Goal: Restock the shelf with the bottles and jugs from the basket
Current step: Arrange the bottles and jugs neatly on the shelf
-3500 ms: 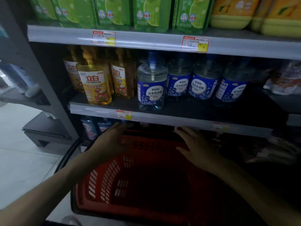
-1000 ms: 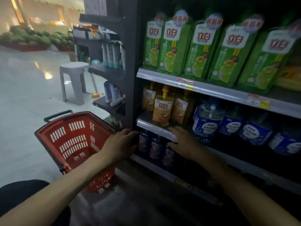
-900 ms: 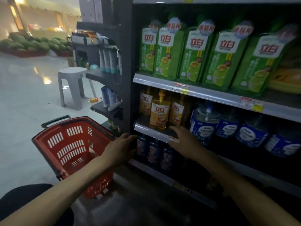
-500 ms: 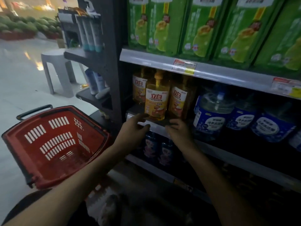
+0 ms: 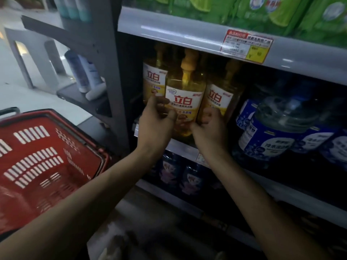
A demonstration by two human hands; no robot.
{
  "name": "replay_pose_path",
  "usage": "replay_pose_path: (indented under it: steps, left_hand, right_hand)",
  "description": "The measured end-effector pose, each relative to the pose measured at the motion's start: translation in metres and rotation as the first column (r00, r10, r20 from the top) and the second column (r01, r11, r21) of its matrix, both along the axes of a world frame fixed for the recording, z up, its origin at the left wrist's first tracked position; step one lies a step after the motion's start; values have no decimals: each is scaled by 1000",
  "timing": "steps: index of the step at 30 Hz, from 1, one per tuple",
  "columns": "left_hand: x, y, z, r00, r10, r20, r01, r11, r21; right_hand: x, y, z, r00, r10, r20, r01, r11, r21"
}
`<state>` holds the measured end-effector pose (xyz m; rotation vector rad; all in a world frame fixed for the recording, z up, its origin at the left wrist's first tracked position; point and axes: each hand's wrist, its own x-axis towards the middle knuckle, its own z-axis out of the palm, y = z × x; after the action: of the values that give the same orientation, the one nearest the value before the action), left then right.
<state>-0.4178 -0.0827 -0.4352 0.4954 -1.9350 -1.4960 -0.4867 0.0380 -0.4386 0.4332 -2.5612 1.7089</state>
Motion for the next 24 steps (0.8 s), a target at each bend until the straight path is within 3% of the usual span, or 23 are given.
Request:
replay_pose_path:
  steps: [12,24]
  left_hand:
    - [-24,-26,3,988,-153,-10,153,984,90]
    - [-11,-26,18,961,-278,-3,273,943,191]
  right_hand:
    - [-21,-8,-10,989,141,45,-134,982,-131]
    - [-20,-24,-7,987,72,142,-34,967,-251]
